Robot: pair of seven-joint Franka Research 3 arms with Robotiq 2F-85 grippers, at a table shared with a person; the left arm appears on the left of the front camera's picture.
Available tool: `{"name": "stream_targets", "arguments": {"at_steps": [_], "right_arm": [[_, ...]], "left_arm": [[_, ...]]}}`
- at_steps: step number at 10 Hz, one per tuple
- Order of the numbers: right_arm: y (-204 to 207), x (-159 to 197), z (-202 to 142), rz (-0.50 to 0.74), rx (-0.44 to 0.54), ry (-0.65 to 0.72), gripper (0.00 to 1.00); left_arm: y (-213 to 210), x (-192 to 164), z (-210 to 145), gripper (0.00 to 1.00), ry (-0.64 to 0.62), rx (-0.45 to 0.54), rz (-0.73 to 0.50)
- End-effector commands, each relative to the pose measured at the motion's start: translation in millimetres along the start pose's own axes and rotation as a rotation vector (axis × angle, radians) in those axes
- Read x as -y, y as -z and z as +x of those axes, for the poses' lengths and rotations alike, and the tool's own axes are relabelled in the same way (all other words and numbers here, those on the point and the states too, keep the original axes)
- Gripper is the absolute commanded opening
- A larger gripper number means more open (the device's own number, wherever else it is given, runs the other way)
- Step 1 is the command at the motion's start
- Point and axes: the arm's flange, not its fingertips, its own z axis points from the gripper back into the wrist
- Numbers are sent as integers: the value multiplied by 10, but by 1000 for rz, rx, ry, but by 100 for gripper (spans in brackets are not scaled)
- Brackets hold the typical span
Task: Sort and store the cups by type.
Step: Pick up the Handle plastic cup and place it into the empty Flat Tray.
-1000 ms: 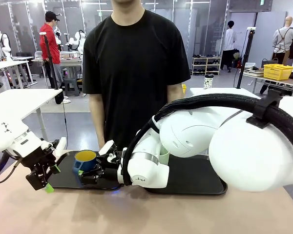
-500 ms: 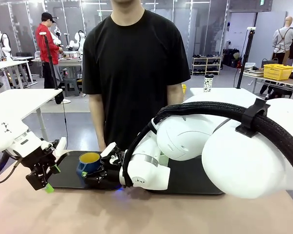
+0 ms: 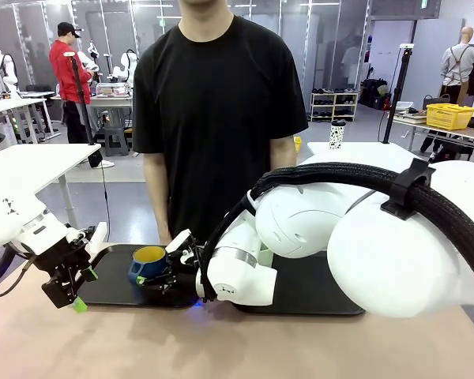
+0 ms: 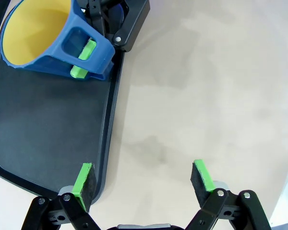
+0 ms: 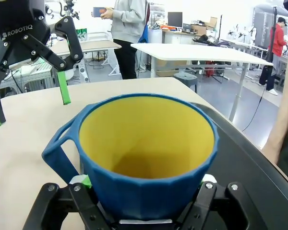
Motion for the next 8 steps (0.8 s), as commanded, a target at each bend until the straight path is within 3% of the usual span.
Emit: {"name": "stream_targets", "arguments": {"at_steps": [1, 4, 5, 6, 8], "right_arm": [[48, -259, -143, -38, -9, -30, 72], [43, -290, -176, -44, -25, -33, 72], [41, -301, -174, -45, -24, -33, 77], [36, -327, -157, -45, -24, -38, 90], [27, -338, -143, -62, -31, -40, 100]], "left_arm": [[-2, -15, 1, 100, -1, 6, 3], [-2, -15, 1, 100, -1, 6, 3], [-2, -15, 1, 100, -1, 6, 3], [-2, -15, 1, 100, -1, 6, 3], [-2, -15, 1, 100, -1, 6, 3]]}}
